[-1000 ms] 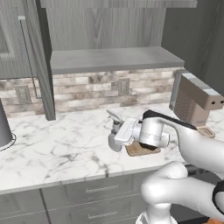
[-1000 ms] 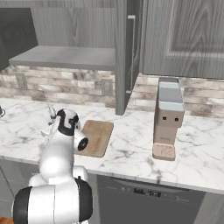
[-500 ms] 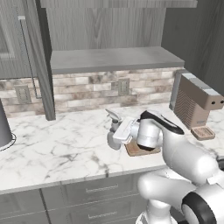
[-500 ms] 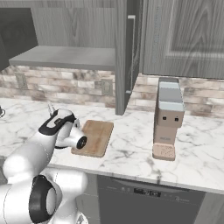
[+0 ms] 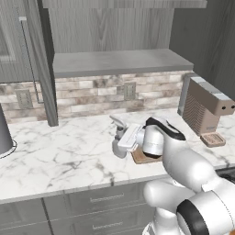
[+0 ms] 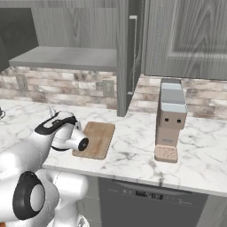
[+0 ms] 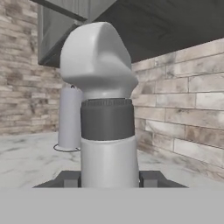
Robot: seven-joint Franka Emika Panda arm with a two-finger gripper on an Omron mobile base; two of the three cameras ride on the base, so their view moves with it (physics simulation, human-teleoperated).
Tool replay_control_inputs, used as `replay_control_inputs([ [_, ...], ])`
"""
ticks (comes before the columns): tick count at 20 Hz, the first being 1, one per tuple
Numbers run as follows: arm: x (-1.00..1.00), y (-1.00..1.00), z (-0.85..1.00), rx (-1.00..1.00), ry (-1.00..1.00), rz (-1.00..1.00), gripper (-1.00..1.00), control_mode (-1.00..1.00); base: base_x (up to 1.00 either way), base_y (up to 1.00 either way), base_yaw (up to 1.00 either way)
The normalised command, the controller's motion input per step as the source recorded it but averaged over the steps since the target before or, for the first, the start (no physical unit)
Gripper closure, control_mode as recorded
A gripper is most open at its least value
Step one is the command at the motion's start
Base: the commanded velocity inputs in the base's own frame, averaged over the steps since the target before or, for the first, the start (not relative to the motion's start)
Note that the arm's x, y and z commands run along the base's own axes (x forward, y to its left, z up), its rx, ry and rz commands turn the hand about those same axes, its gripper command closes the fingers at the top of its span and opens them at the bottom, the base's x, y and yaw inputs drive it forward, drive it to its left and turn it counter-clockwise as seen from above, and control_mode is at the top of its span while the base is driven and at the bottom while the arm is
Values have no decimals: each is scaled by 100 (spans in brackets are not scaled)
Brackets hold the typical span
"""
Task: Grab the spray bottle from the cabinet, then place it next to the cutting board for sanitizing. Then grab the dish brush from the countertop next to the sink and place it next to the cutting board.
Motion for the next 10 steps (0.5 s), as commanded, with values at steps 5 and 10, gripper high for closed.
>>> replay_control_inputs([
  [5,0,0,-27,0,0,0,-100,-100,0,0,0],
  [10,0,0,-22,0,0,0,-100,-100,0,0,0],
])
